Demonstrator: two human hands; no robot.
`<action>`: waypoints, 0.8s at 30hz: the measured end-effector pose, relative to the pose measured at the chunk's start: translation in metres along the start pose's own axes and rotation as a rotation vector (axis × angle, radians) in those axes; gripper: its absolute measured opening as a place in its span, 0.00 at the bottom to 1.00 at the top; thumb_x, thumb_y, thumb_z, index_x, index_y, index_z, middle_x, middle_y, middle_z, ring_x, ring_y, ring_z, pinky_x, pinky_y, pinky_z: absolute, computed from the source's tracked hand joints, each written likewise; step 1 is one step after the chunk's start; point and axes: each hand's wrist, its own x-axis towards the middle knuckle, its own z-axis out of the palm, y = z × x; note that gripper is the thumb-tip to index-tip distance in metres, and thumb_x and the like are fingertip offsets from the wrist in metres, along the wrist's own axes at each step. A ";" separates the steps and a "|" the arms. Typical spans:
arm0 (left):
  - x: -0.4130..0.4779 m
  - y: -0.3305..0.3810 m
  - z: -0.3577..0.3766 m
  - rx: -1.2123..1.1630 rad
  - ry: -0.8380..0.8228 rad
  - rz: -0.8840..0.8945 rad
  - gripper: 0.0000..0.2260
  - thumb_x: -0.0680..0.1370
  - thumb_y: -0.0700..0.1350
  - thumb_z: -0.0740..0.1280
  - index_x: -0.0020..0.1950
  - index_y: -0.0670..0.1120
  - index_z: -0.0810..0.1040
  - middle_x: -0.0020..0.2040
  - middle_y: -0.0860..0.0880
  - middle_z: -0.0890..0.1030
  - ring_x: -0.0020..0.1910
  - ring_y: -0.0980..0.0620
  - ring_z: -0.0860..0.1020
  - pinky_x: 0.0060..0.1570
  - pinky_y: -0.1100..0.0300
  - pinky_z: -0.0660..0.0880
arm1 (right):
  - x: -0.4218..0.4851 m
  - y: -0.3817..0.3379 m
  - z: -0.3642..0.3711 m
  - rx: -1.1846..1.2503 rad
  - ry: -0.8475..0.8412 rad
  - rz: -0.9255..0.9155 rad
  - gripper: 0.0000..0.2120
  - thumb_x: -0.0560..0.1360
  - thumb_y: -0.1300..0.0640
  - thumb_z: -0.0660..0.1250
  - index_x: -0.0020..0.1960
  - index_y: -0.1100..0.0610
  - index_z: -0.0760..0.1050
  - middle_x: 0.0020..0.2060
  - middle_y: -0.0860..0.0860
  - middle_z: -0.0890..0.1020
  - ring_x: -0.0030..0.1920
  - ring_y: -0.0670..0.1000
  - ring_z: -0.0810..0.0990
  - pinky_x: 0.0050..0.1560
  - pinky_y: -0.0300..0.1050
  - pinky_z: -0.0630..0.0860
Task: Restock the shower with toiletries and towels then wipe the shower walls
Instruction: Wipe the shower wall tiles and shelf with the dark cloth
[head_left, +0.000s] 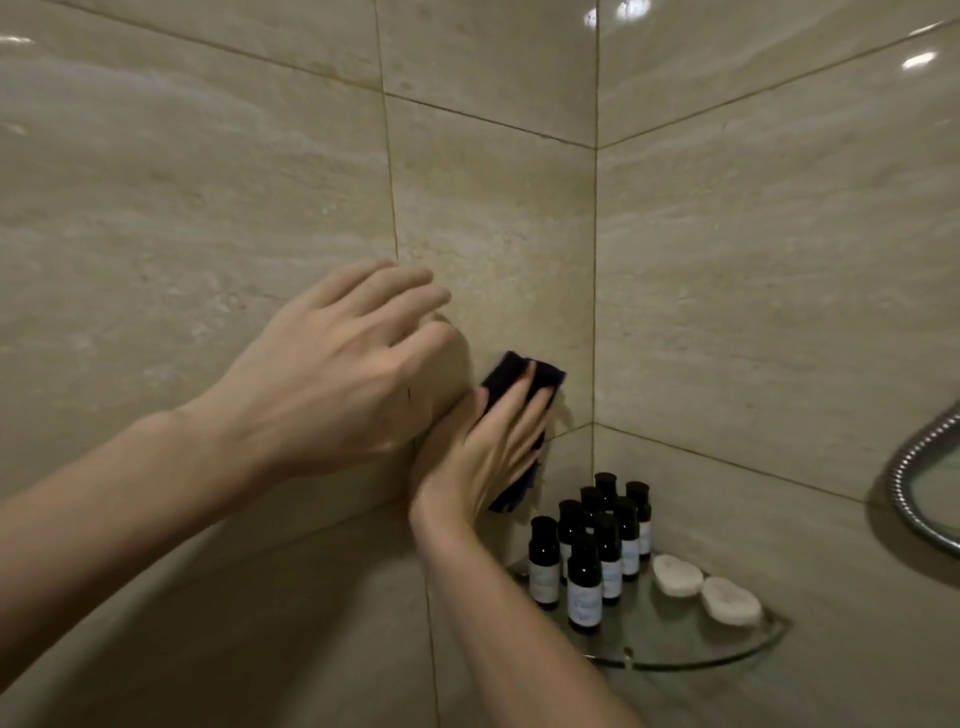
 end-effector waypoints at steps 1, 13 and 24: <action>-0.001 0.003 0.003 -0.013 -0.002 0.010 0.22 0.77 0.52 0.57 0.61 0.39 0.79 0.69 0.37 0.76 0.70 0.37 0.73 0.71 0.43 0.68 | 0.013 0.001 -0.001 -0.023 0.008 0.082 0.31 0.80 0.41 0.45 0.82 0.47 0.51 0.82 0.49 0.49 0.82 0.51 0.45 0.79 0.54 0.43; 0.000 0.010 0.014 -0.139 0.046 -0.018 0.21 0.77 0.55 0.58 0.60 0.43 0.79 0.64 0.43 0.80 0.68 0.40 0.75 0.73 0.44 0.62 | 0.047 -0.010 -0.014 0.040 0.006 0.507 0.30 0.84 0.48 0.50 0.83 0.49 0.43 0.82 0.52 0.43 0.81 0.54 0.40 0.79 0.60 0.38; 0.004 0.067 0.056 -0.231 0.186 0.382 0.09 0.82 0.40 0.59 0.47 0.42 0.78 0.47 0.42 0.80 0.48 0.39 0.78 0.52 0.47 0.75 | 0.096 -0.019 -0.078 0.469 -0.314 0.854 0.22 0.82 0.41 0.53 0.37 0.54 0.69 0.20 0.49 0.74 0.30 0.50 0.71 0.26 0.40 0.68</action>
